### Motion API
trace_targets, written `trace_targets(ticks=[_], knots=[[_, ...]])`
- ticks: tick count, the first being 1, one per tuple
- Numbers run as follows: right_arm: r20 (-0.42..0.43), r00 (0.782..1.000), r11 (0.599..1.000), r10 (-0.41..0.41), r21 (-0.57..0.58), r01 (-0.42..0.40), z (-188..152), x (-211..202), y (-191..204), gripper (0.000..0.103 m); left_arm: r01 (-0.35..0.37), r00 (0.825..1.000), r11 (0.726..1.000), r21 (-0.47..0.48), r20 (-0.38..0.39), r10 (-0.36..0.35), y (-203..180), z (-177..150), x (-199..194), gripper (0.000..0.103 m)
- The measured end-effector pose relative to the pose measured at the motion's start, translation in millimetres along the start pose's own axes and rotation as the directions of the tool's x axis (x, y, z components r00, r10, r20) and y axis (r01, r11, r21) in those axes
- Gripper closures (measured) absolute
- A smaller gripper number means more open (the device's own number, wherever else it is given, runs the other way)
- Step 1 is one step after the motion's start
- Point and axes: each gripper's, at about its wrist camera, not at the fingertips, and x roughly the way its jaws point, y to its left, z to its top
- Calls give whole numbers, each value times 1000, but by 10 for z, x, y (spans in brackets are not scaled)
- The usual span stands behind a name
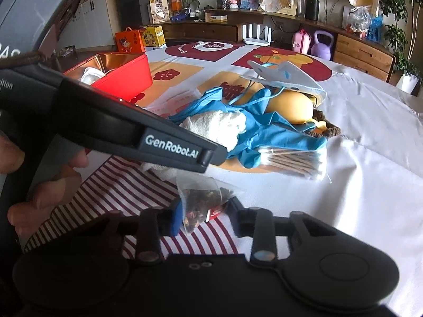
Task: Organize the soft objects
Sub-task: 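Grasp the small clear tea bag with the right gripper while the left gripper grasps the white gauze bundle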
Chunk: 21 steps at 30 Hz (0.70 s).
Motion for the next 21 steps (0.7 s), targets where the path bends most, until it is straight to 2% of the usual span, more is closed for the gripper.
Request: trace_targets(ticks=[3, 6, 21], knots=[[4, 1000, 1000, 1, 11, -1, -3, -21, -11, 84, -6, 1000, 1000, -9, 6, 6, 27, 9, -43, 69], [5, 1000, 1000, -5, 14, 5, -2, -52, -6, 88, -12, 1000, 1000, -18, 12, 12, 47, 7, -102, 69], [54, 998, 998, -22, 56, 18, 96, -449, 36, 88, -18, 999, 998, -66, 34, 20, 133, -17, -611, 69]])
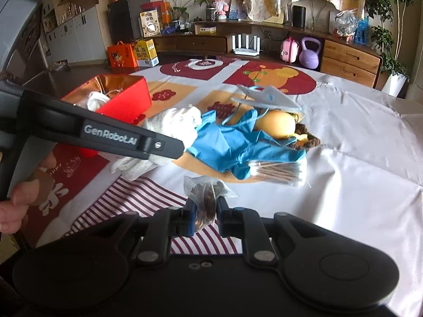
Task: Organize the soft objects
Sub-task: 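Grasp the small clear tea bag with the right gripper while the left gripper grasps the white gauze bundle, then carry the gauze bundle with the left gripper while the right gripper carries the tea bag over the tin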
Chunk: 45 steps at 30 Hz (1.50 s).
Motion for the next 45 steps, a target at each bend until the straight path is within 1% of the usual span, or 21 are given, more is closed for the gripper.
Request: trace_targets(ticks=[4, 9, 17, 23, 35, 45], knots=[[15, 1000, 1000, 11, 8, -11, 53, -130, 57, 88, -14, 1000, 1000, -8, 2, 14, 36, 3, -142, 69], [39, 999, 1000, 15, 13, -16, 130, -283, 159, 88, -23, 999, 1000, -3, 22, 23, 65, -4, -344, 69], [61, 997, 999, 43, 9, -43, 234, -453, 323, 88, -21, 999, 1000, -4, 42, 22, 114, -2, -641, 69], [79, 996, 999, 50, -21, -49, 327, -571, 489, 87, -29, 998, 999, -13, 51, 30, 207, 9, -864, 69], [99, 990, 994, 104, -55, -99, 615, -658, 843, 87, -82, 994, 995, -47, 73, 86, 564, -23, -1272, 69], [81, 987, 988, 141, -79, -135, 849, -512, 1150, 86, -124, 988, 990, -68, 86, 130, 937, -37, -1483, 69]])
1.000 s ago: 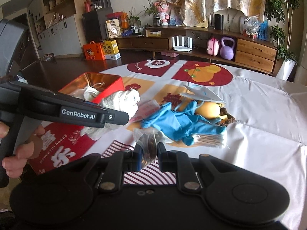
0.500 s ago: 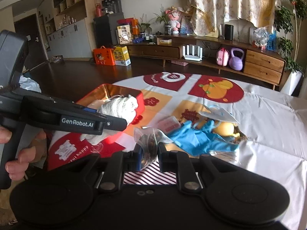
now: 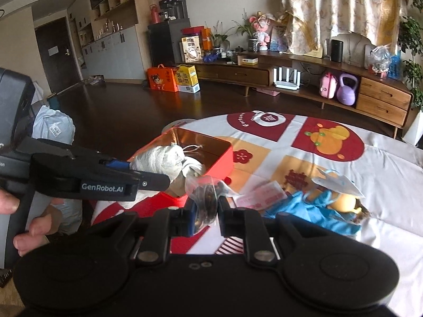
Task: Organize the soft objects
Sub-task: 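Carry the gauze bundle with the left gripper while the right gripper carries the tea bag over the tin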
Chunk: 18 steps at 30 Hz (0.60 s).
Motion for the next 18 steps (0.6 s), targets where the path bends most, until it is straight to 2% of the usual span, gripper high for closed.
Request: trace_targets(ticks=[18], knots=[[-41, 999, 999, 26, -40, -28, 464, 763, 253, 86, -115, 993, 992, -52, -23, 114, 854, 172, 187, 69]])
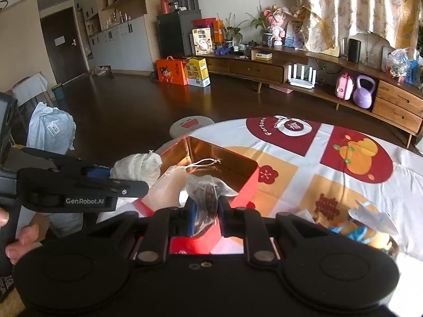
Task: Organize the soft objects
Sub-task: 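Carry the gauze bundle with the left gripper while the right gripper carries the tea bag over the tin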
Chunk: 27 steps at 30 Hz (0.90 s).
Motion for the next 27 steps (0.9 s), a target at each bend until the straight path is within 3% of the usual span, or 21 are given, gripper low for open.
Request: trace_targets(ticks=[13, 27], knots=[[-67, 998, 1000, -1, -8, 1, 300, 770, -106, 85, -48, 998, 998, -27, -36, 47, 341, 269, 487, 69], [-147, 989, 1000, -5, -16, 3, 325, 1481, -221, 85, -54, 991, 998, 18, -125, 56, 284, 292, 1132, 69]])
